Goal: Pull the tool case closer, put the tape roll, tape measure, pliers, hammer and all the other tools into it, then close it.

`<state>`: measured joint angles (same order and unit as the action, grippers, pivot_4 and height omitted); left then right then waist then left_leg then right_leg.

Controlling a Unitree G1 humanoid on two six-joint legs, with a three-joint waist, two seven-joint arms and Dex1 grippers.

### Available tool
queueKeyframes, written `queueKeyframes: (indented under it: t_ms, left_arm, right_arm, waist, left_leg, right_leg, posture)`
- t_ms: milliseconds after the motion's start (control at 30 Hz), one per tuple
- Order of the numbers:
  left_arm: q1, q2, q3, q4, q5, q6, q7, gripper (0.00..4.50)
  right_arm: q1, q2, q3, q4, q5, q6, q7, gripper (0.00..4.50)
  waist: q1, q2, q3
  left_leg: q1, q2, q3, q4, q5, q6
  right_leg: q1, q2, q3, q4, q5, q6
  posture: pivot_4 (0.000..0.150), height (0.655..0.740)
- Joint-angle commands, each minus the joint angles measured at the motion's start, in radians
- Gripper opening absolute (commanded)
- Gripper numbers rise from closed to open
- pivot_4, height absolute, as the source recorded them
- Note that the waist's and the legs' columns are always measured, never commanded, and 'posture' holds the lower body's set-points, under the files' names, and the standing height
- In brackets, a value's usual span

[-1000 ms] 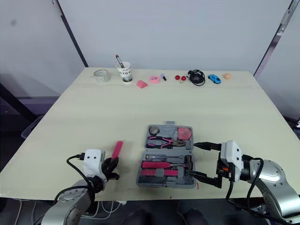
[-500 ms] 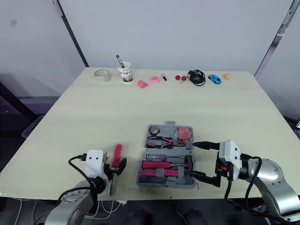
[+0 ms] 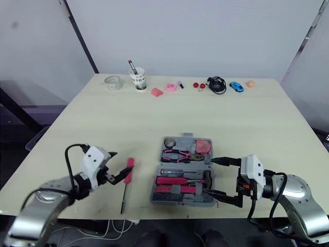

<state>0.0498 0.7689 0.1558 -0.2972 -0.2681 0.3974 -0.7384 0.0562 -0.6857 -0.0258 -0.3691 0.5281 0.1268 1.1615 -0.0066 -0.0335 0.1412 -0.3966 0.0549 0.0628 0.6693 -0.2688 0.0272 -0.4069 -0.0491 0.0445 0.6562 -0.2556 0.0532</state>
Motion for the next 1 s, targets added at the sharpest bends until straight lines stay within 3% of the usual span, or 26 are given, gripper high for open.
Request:
queueKeyframes:
  t_ms: [33,167,300,500,733,1000]
  left_arm:
    - [-0.083,0.105,-0.02,0.121,-0.022,-0.137,-0.235,4.44]
    - [-0.221,0.22,-0.101,0.285,-0.013,-0.309,-0.542,4.44]
    - [-0.431,0.324,-0.276,0.461,0.052,-0.588,-0.834,4.44]
    - [-0.749,0.447,-0.711,0.656,0.051,-0.948,-0.876,4.44]
    - [-1.047,0.345,-1.044,0.917,0.178,-1.339,-0.876,4.44]
    - [-1.144,0.135,-1.059,1.173,0.399,-1.663,-0.852,4.44]
  right_arm:
    - [-0.002,-0.02,-0.027,0.0,0.04,0.0,0.041,4.5]
    - [-0.011,-0.026,-0.024,0.024,0.033,-0.009,0.054,4.5]
    - [-0.021,-0.014,-0.01,0.026,0.025,-0.012,0.046,4.5]
    - [-0.029,-0.004,-0.001,0.029,0.017,-0.014,0.039,4.5]
    - [-0.041,-0.003,-0.005,0.026,0.016,-0.005,0.027,4.5]
    - [-0.039,-0.004,-0.006,0.011,0.016,0.003,0.01,4.5]
  waist:
    - [0.0,0.0,0.0]
    - [-0.001,0.001,0.001]
    - [0.004,0.0,0.001]
    - [0.011,0.001,0.001]
    - [0.022,0.0,0.001]
    - [0.018,-0.001,0.002]
  left_leg:
    - [0.0,0.0,0.0,0.0,0.0,0.0]
    - [0.0,0.0,0.001,0.0,0.0,0.0]
    - [-0.001,0.0,0.002,0.0,0.0,0.0]
    - [-0.001,0.0,0.004,0.0,0.0,0.0]
    - [-0.002,0.0,0.005,0.001,0.0,0.0]
    - [-0.002,0.0,0.005,0.002,0.0,0.0]
  right_leg:
    - [0.0,0.0,0.0,0.0,0.0,0.0]
    - [0.0,0.0,0.0,-0.001,0.0,0.0]
    - [-0.001,0.001,0.0,0.0,0.0,0.0]
    - [-0.002,0.001,0.003,0.0,0.001,0.002]
    - [-0.002,0.002,0.005,0.0,0.002,0.003]
    - [-0.002,0.002,0.006,0.0,0.002,0.004]
  posture:
    - [0.15,0.74]
    - [0.15,0.74]
    - [0.15,0.74]
    - [0.15,0.74]
    - [0.15,0.74]
    - [0.15,0.74]
